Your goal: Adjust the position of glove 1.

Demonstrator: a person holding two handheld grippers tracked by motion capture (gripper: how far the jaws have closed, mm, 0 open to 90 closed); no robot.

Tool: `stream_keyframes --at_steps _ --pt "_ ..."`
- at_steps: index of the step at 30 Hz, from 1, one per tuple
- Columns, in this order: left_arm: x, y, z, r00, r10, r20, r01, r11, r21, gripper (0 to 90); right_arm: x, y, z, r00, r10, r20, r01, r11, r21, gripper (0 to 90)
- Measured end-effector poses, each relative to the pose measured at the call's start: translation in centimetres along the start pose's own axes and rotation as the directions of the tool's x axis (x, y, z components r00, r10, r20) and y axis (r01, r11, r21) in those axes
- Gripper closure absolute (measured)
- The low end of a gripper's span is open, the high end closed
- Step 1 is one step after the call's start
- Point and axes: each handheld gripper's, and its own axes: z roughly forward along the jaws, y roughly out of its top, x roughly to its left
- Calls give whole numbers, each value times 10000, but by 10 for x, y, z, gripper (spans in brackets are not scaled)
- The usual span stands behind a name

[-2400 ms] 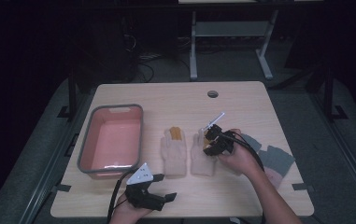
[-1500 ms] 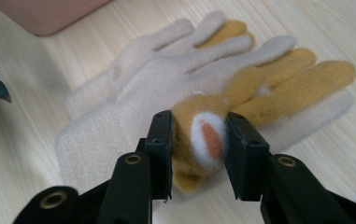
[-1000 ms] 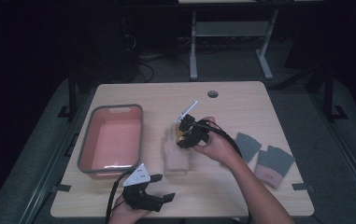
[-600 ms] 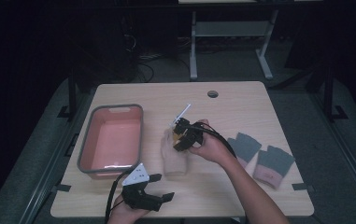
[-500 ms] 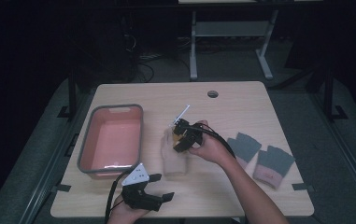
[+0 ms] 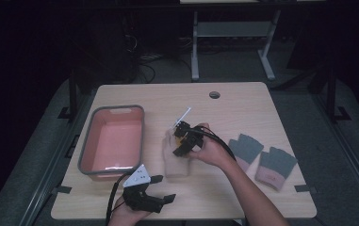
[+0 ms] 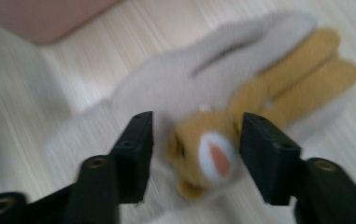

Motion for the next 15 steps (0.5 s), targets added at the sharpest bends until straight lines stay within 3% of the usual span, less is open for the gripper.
stream_keyframes --at_steps 6,15 --pt "-1 0 0 10000 30 35 -30 10000 -35 177 6 13 8 9991 -201 369 203 9998 -49 365" --pt "1 1 0 9999 -3 113 3 10000 -52 177 10 25 27 9985 -319 446 307 9991 278 348"
